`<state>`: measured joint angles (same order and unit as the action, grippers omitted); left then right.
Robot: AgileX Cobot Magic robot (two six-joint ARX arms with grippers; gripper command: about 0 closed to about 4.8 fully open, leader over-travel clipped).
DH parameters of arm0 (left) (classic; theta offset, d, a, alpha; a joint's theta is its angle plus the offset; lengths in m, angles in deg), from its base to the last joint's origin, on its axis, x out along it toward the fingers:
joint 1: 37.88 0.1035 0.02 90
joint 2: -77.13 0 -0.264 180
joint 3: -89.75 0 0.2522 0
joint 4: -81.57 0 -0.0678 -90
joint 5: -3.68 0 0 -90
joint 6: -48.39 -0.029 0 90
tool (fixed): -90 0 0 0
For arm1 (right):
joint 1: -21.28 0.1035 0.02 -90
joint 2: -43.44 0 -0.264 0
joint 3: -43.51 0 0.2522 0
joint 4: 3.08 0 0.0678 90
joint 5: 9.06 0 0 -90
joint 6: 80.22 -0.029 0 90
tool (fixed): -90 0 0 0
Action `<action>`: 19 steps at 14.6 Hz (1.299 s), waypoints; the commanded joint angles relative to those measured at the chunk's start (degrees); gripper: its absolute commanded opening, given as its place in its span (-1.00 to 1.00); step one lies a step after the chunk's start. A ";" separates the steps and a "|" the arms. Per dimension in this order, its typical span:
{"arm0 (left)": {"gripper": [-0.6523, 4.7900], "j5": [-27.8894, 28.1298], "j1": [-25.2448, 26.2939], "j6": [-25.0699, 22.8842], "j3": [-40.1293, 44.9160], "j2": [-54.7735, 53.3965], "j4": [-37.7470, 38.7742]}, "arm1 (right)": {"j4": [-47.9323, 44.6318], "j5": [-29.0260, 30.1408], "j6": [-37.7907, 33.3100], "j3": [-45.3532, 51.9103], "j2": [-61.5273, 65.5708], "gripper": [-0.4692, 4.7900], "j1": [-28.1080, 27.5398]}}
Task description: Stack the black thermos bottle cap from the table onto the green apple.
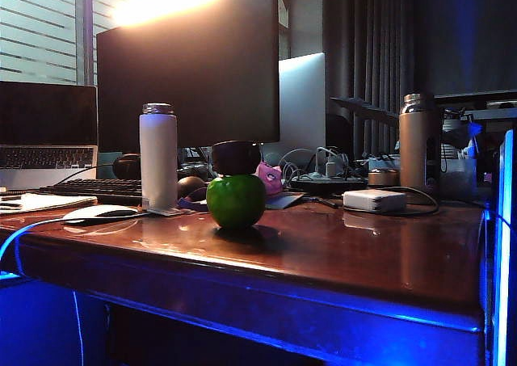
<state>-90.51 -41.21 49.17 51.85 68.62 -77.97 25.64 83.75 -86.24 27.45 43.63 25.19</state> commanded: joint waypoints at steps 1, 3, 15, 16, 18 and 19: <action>-0.78 3.17 0.09 0.22 8.15 6.21 -0.81 | 0.17 0.11 -0.17 -0.07 -0.07 -0.82 -0.02; -0.78 3.72 0.04 0.17 12.76 7.56 -0.70 | 0.17 0.13 -0.17 -0.07 -0.07 -0.82 -0.04; -0.77 4.13 0.00 -0.94 23.80 8.46 3.89 | 0.17 0.09 -0.17 -0.07 -0.07 -0.82 -0.07; -0.77 4.20 0.00 -0.94 23.80 8.46 3.91 | 0.17 0.11 -0.17 -0.07 -0.07 -0.82 -0.07; -0.77 4.17 0.00 -0.94 23.80 8.46 3.91 | 0.17 0.11 -0.17 -0.07 -0.07 -0.82 -0.07; -0.77 4.17 0.00 -0.94 23.80 8.46 3.89 | 0.17 0.11 -0.17 -0.07 -0.07 -0.82 -0.07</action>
<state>-85.78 -41.17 48.41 75.41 76.90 -75.90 25.64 83.75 -86.24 27.45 43.63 25.16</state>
